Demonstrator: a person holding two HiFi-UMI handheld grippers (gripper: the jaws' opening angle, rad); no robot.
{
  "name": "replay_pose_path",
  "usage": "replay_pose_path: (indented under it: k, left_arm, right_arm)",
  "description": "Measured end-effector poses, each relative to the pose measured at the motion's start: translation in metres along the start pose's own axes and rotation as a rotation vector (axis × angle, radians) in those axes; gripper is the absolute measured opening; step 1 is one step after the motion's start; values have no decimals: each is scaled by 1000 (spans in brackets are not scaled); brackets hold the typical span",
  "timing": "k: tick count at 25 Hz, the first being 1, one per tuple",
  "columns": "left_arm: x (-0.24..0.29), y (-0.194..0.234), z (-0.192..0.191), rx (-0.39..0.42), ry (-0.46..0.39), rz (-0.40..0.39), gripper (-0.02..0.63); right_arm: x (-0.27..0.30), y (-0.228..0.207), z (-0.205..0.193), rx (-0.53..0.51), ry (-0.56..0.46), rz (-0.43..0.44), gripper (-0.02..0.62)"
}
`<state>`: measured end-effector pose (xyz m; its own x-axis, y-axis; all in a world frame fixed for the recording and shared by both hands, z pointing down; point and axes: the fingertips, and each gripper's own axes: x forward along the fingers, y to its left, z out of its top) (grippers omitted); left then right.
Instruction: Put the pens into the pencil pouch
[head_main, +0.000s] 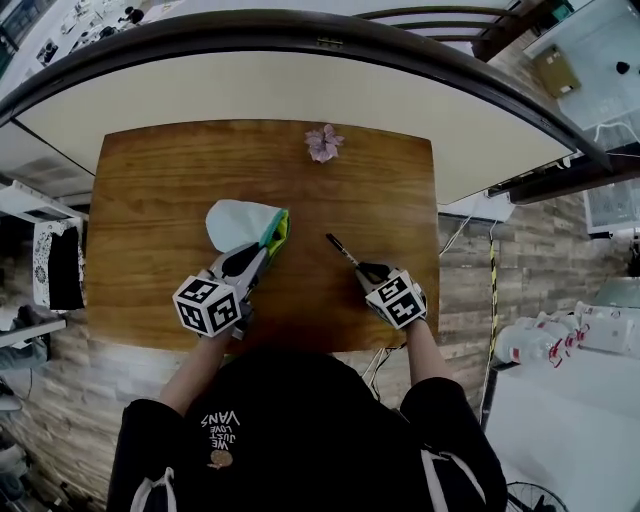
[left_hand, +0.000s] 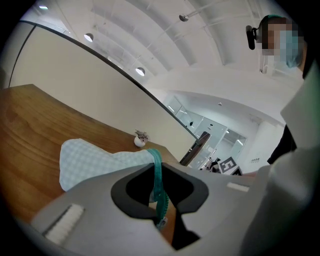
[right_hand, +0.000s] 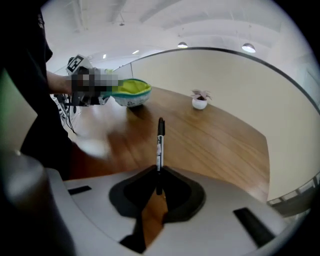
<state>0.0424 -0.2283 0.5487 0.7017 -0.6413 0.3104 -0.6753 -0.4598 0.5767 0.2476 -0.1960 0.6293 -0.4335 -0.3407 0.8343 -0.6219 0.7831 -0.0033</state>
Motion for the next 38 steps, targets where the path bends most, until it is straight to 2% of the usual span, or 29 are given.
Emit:
replay_pose_path:
  k: [10,21,26,31,34,38]
  left_arm:
    - [-15,3,-9,77,64,-50,51]
    - [-29,-19,-20,181,104,-154,51]
    - [-38,-17,-17,170,92,-161,51]
    - [-45,-14,-15,162,84,-167,51]
    - [-48,-16,-13,132,68,-186,51]
    - [-52,-15,-6,63,21,-206,51]
  right_arm:
    - [-19,79,60,28,-84,48,46]
    - [-9,127,98,-104,47,121,46]
    - [0,132,122,-146,97,154,46]
    - [10,137,145,-236,149,189,46]
    - [14,143,164,-188,117,223,46]
    - [17,144,195,-63,-9,264,47]
